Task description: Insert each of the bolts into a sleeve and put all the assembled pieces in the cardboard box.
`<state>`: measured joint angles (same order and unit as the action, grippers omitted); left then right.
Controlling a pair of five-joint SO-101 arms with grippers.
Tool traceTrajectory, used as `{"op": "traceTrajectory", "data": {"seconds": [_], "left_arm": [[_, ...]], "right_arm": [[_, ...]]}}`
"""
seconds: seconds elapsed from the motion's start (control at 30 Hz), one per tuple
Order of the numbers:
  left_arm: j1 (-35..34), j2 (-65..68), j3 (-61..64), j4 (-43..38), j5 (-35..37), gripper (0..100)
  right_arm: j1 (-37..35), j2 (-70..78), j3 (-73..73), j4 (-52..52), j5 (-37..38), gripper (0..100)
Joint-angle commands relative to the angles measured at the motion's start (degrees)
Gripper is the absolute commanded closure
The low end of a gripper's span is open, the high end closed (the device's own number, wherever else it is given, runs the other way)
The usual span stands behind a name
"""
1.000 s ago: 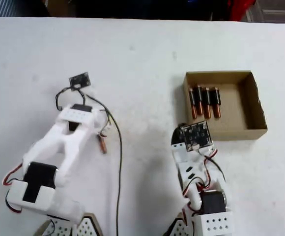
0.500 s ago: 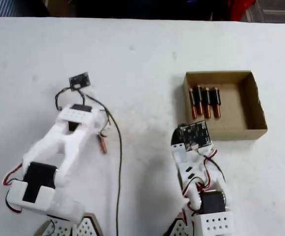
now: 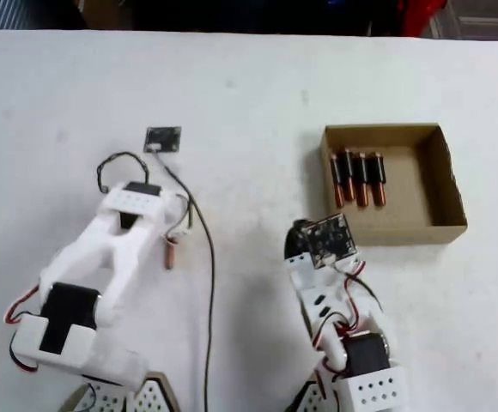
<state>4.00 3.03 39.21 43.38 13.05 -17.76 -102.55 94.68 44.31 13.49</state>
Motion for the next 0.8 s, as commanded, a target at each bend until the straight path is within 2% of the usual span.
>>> {"op": "traceTrajectory", "data": {"seconds": [0.0, 0.3, 0.43, 0.6, 0.77], "left_arm": [[-0.7, -5.8, -1.9, 0.5, -2.2, 98], [-0.6, -29.1, 5.6, 0.0, -8.0, 98], [-0.6, -38.5, 6.5, -0.1, -7.9, 98], [0.0, -48.2, 7.8, -2.6, -7.9, 98], [4.7, -57.7, 10.7, -7.2, -7.8, 98]], "right_arm": [[-2.9, -0.5, -0.5, -1.2, 0.3, 98.1], [-8.7, -0.5, -0.5, -1.3, 0.2, 98.1], [-12.8, -0.5, -0.6, -1.7, 0.2, 98.1], [-14.9, -0.5, -0.6, -7.1, 0.2, 98.1], [-14.9, -0.5, -0.6, -12.8, 0.2, 98.1]]}}
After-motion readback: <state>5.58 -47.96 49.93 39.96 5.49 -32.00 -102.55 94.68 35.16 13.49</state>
